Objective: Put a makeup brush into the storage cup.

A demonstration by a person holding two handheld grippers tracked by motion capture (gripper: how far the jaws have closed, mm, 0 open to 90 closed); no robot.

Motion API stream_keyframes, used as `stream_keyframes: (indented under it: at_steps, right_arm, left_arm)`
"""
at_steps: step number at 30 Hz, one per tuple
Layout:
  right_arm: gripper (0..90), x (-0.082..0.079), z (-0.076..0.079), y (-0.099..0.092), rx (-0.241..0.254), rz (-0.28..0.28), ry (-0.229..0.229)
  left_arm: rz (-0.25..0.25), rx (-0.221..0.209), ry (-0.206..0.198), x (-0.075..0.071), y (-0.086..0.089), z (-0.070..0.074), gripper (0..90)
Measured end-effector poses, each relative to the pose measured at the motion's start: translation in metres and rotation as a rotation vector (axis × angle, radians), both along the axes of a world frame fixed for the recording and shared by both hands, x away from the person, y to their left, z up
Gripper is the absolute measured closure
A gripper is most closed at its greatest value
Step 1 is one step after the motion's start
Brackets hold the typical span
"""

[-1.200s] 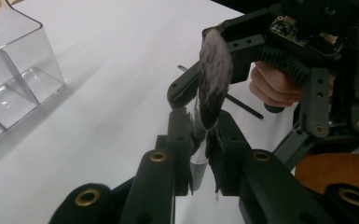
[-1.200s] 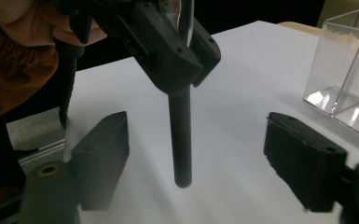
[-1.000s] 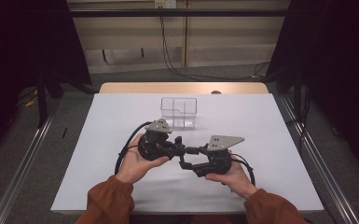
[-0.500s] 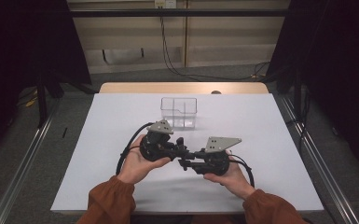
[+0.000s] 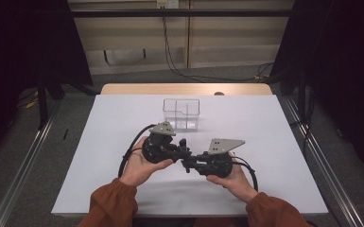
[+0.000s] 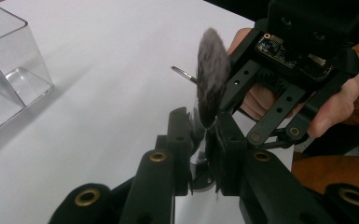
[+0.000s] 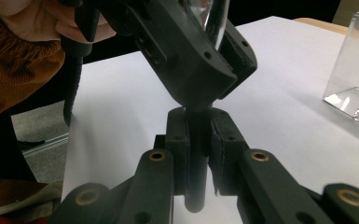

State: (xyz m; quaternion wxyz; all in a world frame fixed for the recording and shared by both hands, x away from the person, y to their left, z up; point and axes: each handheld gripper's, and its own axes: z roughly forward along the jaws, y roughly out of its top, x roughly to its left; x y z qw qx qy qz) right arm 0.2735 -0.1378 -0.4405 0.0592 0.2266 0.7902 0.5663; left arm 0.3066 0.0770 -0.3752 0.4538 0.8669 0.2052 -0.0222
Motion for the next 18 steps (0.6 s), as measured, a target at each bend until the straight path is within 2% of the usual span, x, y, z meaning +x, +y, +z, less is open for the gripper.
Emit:
stream_keyframes:
  at_steps: [5,11,16,18]
  right_arm:
    - [79.9,0.0003,0.0012,-0.0011,-0.001,-0.004,-0.010]
    - [79.9,-0.0002,0.0029,-0.0027,0.002,-0.009,-0.017]
    - [79.9,-0.0001,0.0034,-0.0037,0.000,-0.013,-0.019]
    - [79.9,0.0004,0.0038,-0.0049,0.003,-0.018,-0.020]
  left_arm:
    - [0.006,-0.013,-0.005,0.0002,0.0001,0.0001,78.4]
    - [0.017,-0.022,-0.011,-0.0001,0.0016,-0.0006,72.6]
    - [0.038,-0.035,-0.019,-0.0010,0.0038,-0.0024,64.3]
    - [0.046,-0.043,-0.036,-0.0017,0.0053,-0.0020,60.3]
